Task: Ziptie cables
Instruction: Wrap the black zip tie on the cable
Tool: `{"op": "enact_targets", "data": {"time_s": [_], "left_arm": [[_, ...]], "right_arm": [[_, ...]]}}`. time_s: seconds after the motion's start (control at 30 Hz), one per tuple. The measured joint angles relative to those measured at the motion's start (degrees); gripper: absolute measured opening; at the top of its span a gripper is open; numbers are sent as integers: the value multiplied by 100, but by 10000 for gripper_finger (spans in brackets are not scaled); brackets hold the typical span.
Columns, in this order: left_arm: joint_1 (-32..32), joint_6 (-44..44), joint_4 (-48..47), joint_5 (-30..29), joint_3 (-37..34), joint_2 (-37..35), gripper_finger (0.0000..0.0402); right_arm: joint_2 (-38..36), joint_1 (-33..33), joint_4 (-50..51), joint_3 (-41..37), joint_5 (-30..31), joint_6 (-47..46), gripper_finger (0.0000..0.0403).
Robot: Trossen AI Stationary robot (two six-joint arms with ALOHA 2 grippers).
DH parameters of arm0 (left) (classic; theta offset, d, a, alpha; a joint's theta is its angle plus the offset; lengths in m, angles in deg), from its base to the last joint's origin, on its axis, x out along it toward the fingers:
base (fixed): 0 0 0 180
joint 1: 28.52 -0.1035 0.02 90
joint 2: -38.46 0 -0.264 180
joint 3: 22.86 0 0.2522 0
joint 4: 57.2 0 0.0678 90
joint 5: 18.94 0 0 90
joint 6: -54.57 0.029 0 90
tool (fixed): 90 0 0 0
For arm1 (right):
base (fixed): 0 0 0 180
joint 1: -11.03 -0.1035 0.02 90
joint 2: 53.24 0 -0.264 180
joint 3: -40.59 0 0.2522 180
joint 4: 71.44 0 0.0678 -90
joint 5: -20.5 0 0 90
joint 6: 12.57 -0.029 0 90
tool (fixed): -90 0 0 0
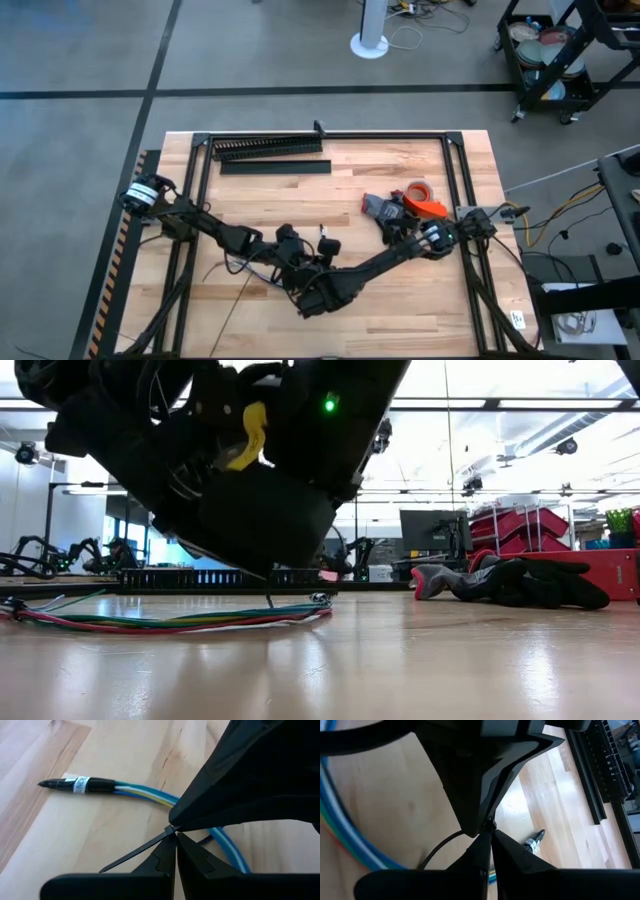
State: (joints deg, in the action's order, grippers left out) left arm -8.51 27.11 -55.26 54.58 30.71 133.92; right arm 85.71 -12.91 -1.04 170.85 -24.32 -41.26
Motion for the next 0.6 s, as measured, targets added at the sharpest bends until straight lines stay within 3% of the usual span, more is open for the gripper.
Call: {"op": "enact_targets", "data": {"time_s": [0.13,0.33,0.5,0.6], "left_arm": [[62,-23,80,-61,20,-2,0],[259,111,176,-366,31,-13,0],[625,385,446,-887,62,-29,0],[874,613,695,-1331,53,-32,0]], "right_arm": [[-94,-119,52,29,-188,-194,38],[-262,-406,454,35,-326,-1131,147],[-434,-916,721,32,888,-2177,200],[-433,-1035,696,13,1120,-2953,204]]}}
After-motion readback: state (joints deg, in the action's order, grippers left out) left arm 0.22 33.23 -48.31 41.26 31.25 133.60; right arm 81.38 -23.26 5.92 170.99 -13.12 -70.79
